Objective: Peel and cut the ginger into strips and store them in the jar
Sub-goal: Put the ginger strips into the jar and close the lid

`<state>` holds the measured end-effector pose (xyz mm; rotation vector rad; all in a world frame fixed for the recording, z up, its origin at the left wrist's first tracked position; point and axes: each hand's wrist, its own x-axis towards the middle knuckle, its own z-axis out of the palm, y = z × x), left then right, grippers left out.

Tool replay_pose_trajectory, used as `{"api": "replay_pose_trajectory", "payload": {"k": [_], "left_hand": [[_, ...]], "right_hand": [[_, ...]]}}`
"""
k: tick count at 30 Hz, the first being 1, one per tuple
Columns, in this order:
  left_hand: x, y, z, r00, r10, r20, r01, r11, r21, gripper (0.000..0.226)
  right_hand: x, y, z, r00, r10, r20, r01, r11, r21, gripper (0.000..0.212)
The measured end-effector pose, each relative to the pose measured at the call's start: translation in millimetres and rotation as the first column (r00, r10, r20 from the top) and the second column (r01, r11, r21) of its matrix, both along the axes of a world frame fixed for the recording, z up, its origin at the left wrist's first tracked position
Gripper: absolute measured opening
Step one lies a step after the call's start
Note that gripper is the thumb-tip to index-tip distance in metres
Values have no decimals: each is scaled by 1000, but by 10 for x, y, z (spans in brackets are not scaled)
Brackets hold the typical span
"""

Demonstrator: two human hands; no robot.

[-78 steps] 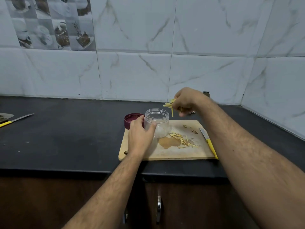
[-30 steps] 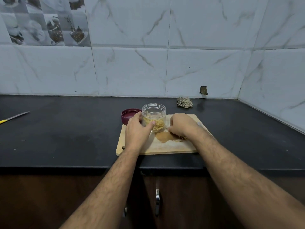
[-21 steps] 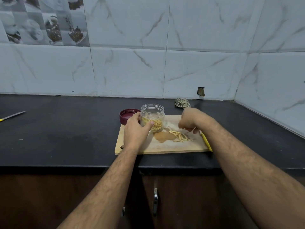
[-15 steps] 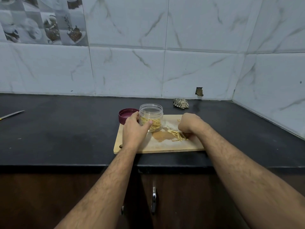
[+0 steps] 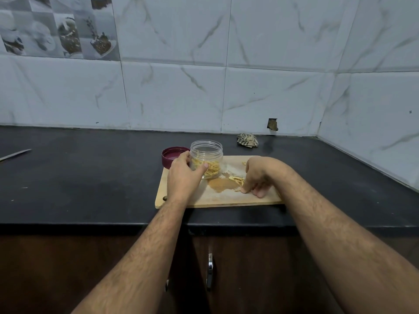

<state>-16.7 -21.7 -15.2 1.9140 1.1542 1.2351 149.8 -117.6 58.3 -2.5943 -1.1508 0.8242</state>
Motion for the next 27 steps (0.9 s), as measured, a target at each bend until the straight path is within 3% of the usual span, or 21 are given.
{"api": "replay_pose_trajectory", "payload": {"k": [3, 6, 9, 12, 14, 18, 24, 27], "left_hand": [[-10, -5, 0, 1000, 4, -4, -4, 1000, -4, 68], [-9, -9, 1, 1000, 2, -4, -2, 1000, -3, 66], [-10, -11, 3, 1000, 1, 3, -1, 1000, 1, 63], [-9, -3, 2, 1000, -2, 7, 2, 1000, -9, 65], [-8, -2, 1, 1000, -2, 12, 2, 1000, -9, 65], [-11, -12, 9, 1000, -3, 18, 3, 1000, -7, 64], [-17, -10, 6, 1000, -1, 5, 1, 1000, -7, 65], [-13, -9, 9, 1000, -3, 8, 3, 1000, -8, 65]], "right_hand": [[-46, 90, -35, 1000, -16, 1, 16, 997, 70, 27], [-19, 92, -1, 999, -4, 35, 0, 992, 125, 30], [51, 38, 68, 988, 108, 110, -123, 983, 140, 52], [144, 21, 86, 970, 236, 66, -236, 972, -11, 80], [200, 59, 57, 956, 278, 89, -272, 960, -71, 84], [175, 105, 6, 892, 387, 232, -371, 922, -111, 71], [190, 135, -30, 905, 365, 217, -381, 924, 31, 32], [212, 134, -34, 911, 355, 209, -370, 928, 39, 39]]}}
